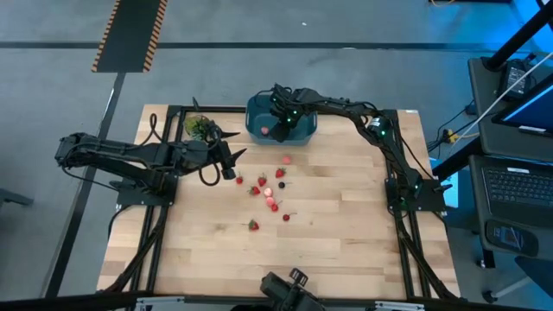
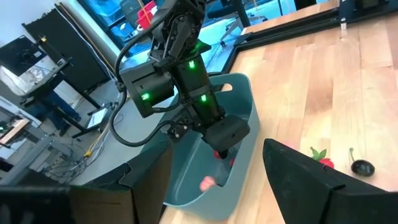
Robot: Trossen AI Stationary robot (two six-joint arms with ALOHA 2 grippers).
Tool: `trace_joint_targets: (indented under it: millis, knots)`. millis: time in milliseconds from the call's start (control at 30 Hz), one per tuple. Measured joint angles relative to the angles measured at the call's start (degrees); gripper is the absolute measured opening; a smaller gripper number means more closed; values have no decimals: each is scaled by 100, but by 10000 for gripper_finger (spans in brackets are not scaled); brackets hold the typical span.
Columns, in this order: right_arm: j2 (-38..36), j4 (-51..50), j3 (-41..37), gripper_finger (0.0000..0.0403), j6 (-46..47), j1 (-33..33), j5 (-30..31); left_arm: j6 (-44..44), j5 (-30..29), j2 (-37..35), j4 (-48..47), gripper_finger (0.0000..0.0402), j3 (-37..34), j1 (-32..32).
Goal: Pick and placing Produce into tupperware
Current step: Put the cherry into the blue bin, then put the strawberry into the blue bin
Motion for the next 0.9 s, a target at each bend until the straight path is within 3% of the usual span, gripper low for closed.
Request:
trace_joint_targets:
  millis: [200, 533, 900]
  knots:
    - [0, -1, -2, 130, -28, 0, 2, -129, 0, 2, -45, 245, 0, 0]
    - [0, -21, 7, 190, -20, 0, 13, -129, 0, 2, -46, 245, 0, 0]
    - [0, -875, 962, 197, -39, 18, 240, -133, 0, 2, -44, 245, 0, 0]
